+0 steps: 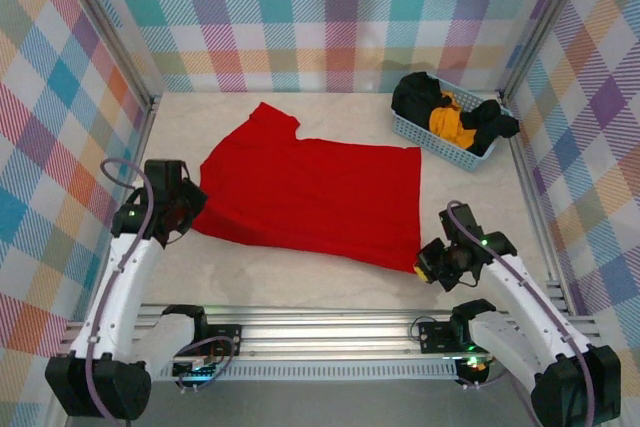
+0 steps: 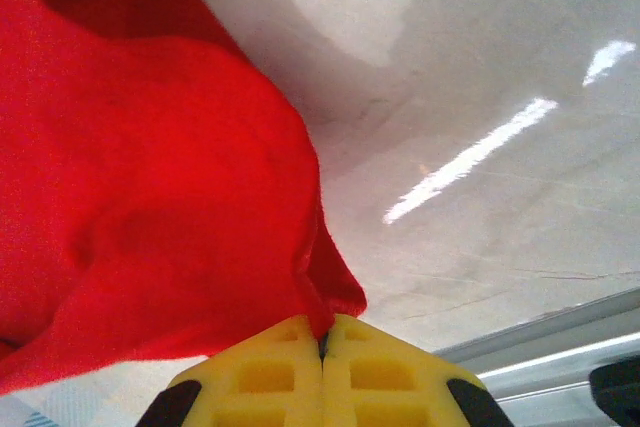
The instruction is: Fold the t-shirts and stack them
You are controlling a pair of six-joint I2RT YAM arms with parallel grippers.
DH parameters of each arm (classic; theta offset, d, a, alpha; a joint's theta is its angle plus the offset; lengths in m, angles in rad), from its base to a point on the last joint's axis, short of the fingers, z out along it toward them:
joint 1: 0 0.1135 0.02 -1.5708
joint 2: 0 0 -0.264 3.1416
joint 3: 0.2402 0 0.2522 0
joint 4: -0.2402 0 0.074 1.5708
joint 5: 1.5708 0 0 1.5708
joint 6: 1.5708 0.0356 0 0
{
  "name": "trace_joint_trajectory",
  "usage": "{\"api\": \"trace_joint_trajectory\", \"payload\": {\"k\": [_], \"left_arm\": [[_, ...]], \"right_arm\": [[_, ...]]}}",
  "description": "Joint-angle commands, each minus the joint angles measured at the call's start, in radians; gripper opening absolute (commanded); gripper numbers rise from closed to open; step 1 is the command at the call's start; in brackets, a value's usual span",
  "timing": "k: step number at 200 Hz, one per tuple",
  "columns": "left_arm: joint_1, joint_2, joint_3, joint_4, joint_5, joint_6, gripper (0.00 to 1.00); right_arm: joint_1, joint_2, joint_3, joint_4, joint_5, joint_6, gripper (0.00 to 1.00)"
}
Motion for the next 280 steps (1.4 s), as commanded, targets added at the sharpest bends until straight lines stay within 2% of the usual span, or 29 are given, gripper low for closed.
{"api": "trace_joint_trajectory", "payload": {"k": [1, 26, 44, 64, 76, 101, 158, 176, 210, 235, 255, 280], "left_arm": [[0.009, -0.044, -0.027, -0.008, -0.030, -0.024, 0.00], [0.009, -0.093, -0.071, -0.038, -0.043, -0.031, 0.00], [0.008, -0.137, -0.109, -0.042, -0.039, -0.035, 0.00], [0.008, -0.157, -0.140, -0.049, -0.023, -0.032, 0.00], [0.009, -0.165, -0.158, -0.051, -0.013, -0.031, 0.00], [0.009, -0.187, -0.177, -0.076, -0.023, -0.037, 0.00], [0.009, -0.201, -0.140, -0.156, -0.156, -0.038, 0.00], [0.009, -0.203, -0.133, -0.154, -0.164, -0.035, 0.00], [0.008, -0.191, -0.135, -0.127, -0.137, -0.036, 0.00], [0.009, -0.189, -0.127, -0.112, -0.126, -0.023, 0.00], [0.009, -0.181, -0.117, -0.109, -0.120, -0.016, 0.00], [0.009, -0.183, -0.119, -0.102, -0.117, -0.015, 0.00]], "right_arm": [[0.005, 0.011, -0.041, -0.005, -0.050, 0.029, 0.01], [0.007, 0.021, -0.025, -0.030, -0.075, 0.023, 0.07], [0.007, 0.002, 0.020, -0.108, -0.052, 0.011, 0.28], [0.007, -0.035, 0.066, -0.164, -0.013, 0.018, 0.40], [0.007, -0.040, 0.073, -0.165, -0.014, 0.037, 0.40], [0.017, -0.046, 0.031, -0.102, -0.040, 0.102, 0.32], [0.021, -0.039, -0.077, 0.027, -0.049, 0.289, 0.33], [0.021, -0.027, -0.091, 0.075, -0.030, 0.347, 0.33], [0.023, 0.098, -0.108, 0.163, -0.024, 0.348, 0.34], [0.021, 0.146, -0.104, 0.198, 0.035, 0.319, 0.35], [0.020, 0.200, -0.119, 0.230, 0.016, 0.307, 0.35], [0.021, 0.230, -0.145, 0.285, 0.021, 0.303, 0.25]]}}
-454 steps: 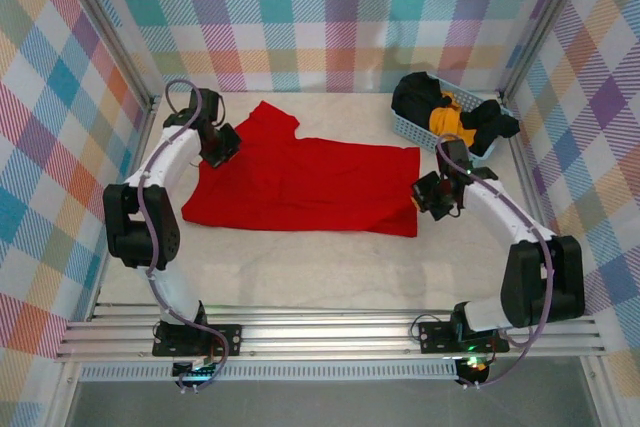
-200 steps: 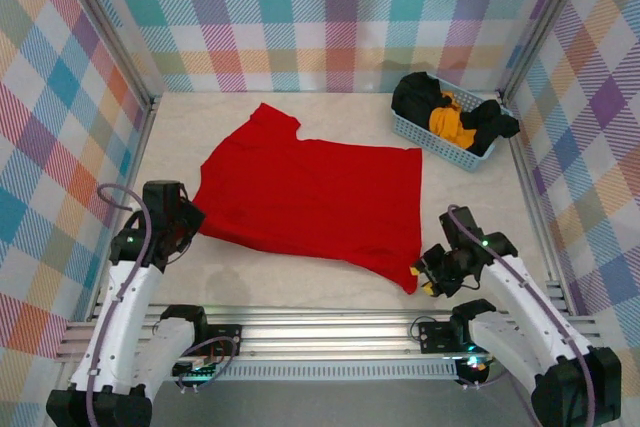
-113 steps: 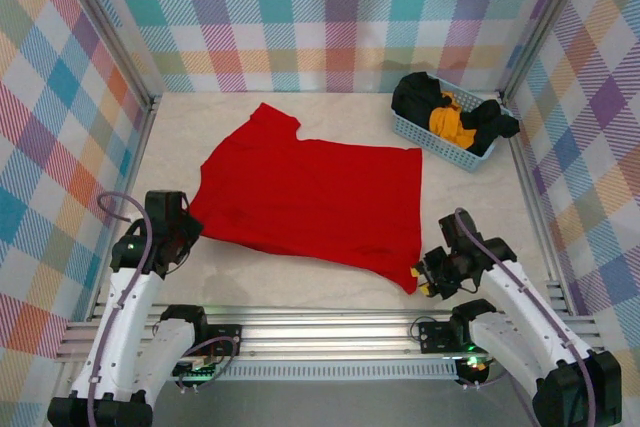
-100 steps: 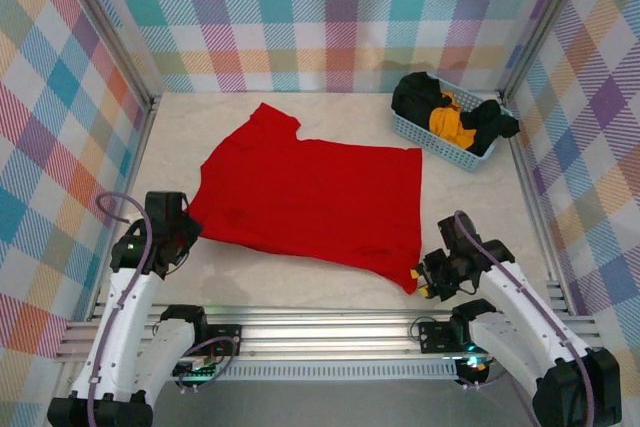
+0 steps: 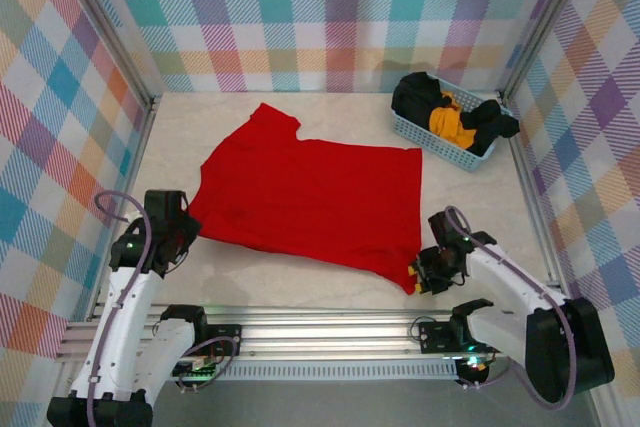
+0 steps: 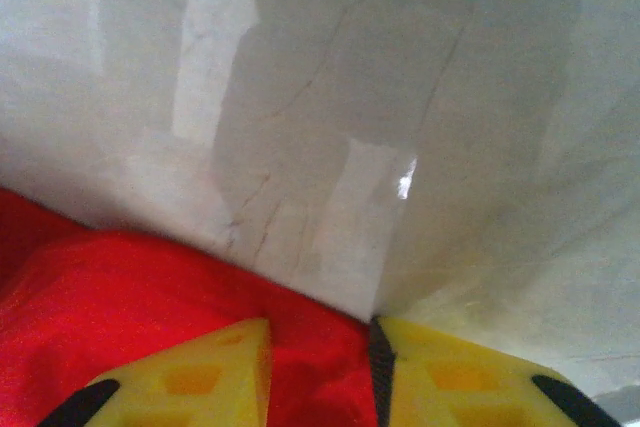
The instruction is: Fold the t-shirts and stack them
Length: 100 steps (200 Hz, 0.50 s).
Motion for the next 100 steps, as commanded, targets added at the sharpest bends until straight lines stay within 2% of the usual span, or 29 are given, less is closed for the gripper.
{"api": "trace_joint_trajectory", "payload": {"k": [1, 14, 37, 68, 100], "left_arm": [[0.009, -0.003, 0.029, 0.014, -0.001, 0.018, 0.00], [0.008, 0.000, 0.031, 0.014, -0.003, 0.020, 0.00], [0.009, 0.002, 0.033, 0.015, -0.003, 0.027, 0.00], [0.009, 0.010, 0.035, 0.020, 0.000, 0.026, 0.00], [0.009, 0.017, 0.048, 0.020, -0.009, 0.030, 0.00]], "right_arm": [[0.006, 0.022, -0.039, 0.074, 0.015, 0.006, 0.25], [0.006, 0.037, -0.033, 0.077, 0.009, 0.004, 0.21], [0.007, 0.023, 0.000, 0.031, 0.035, -0.017, 0.00], [0.006, -0.058, 0.107, -0.113, 0.108, -0.083, 0.00], [0.006, -0.105, 0.208, -0.250, 0.122, -0.144, 0.00]]}}
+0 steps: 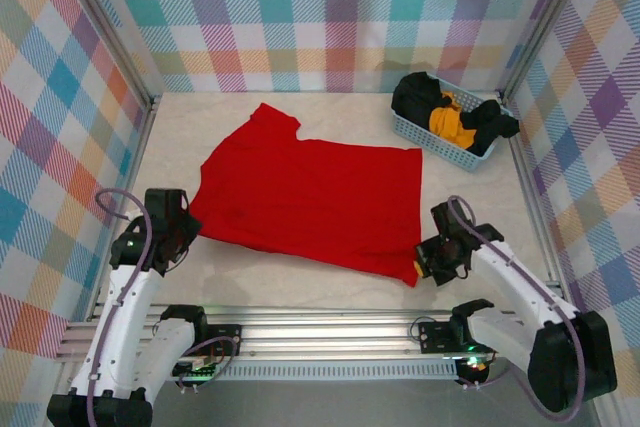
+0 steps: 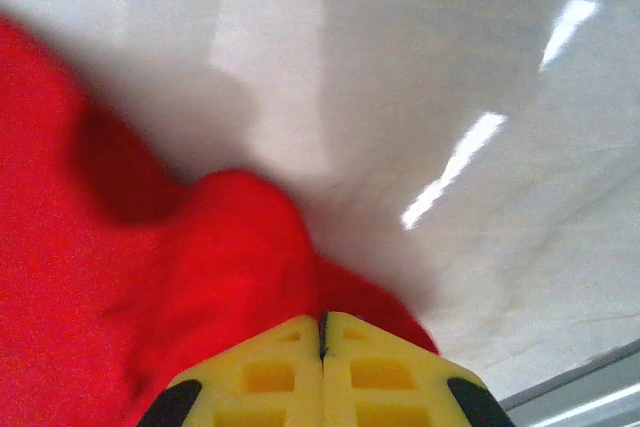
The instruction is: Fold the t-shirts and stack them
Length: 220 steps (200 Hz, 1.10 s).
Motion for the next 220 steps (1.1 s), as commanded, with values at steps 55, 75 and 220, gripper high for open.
{"api": "trace_joint_trajectory", "payload": {"k": [55, 75, 220], "left_arm": [[0.009, 0.005, 0.057, -0.008, -0.043, 0.017, 0.00], [0.009, 0.001, 0.048, -0.012, -0.049, 0.016, 0.00], [0.009, -0.016, 0.033, -0.011, -0.055, 0.012, 0.00]], "right_arm": [[0.005, -0.113, 0.129, -0.316, 0.070, -0.134, 0.00], [0.005, -0.145, 0.092, -0.322, 0.032, -0.137, 0.00], [0.010, -0.145, 0.042, -0.287, -0.164, -0.122, 0.37]]}}
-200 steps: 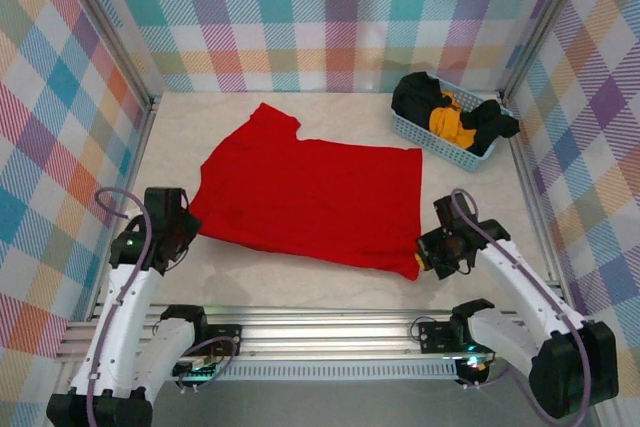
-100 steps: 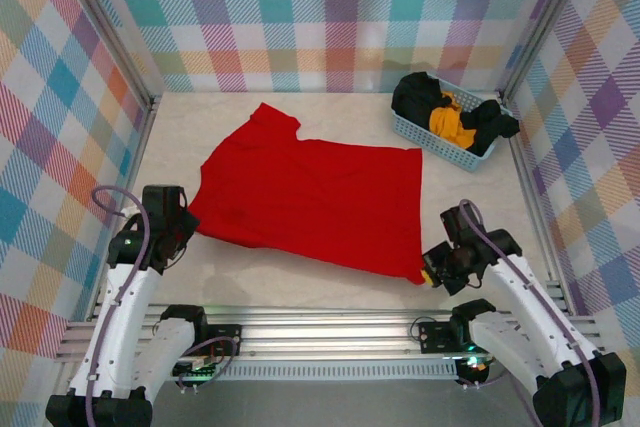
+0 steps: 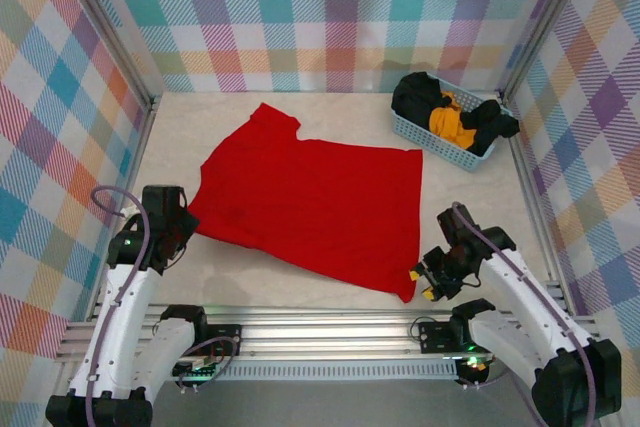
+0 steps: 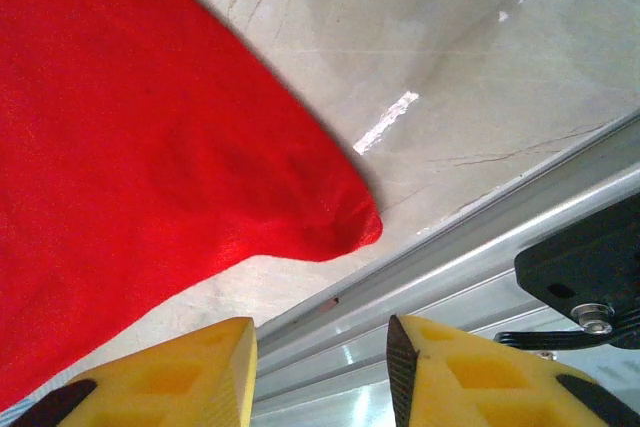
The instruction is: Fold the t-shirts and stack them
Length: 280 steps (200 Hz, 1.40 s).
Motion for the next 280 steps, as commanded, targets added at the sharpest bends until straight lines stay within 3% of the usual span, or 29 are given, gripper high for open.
{"api": "trace_joint_trajectory", "payload": {"k": [1, 61, 103, 151, 222, 280], "left_arm": [[0.009, -0.018, -0.001, -0.004, -0.018, 0.009, 0.00], [0.009, -0.014, 0.007, 0.001, -0.017, 0.008, 0.00], [0.009, -0.014, 0.003, 0.009, -0.011, 0.008, 0.00], [0.008, 0.003, 0.010, 0.027, 0.006, 0.008, 0.00], [0.009, -0.005, -0.001, 0.034, 0.013, 0.002, 0.00], [0.009, -0.003, -0.007, 0.046, 0.019, -0.007, 0.00]], "right_arm": [[0.010, -0.026, 0.012, -0.022, -0.014, 0.061, 0.37], [0.160, 0.112, -0.045, 0.094, 0.008, 0.226, 0.34], [0.162, 0.130, -0.110, 0.200, 0.042, 0.369, 0.39], [0.162, 0.010, -0.239, 0.270, 0.060, 0.629, 0.44], [0.163, 0.057, -0.239, 0.394, 0.031, 0.738, 0.38], [0.173, 0.004, -0.211, 0.367, 0.038, 0.801, 0.38]]}}
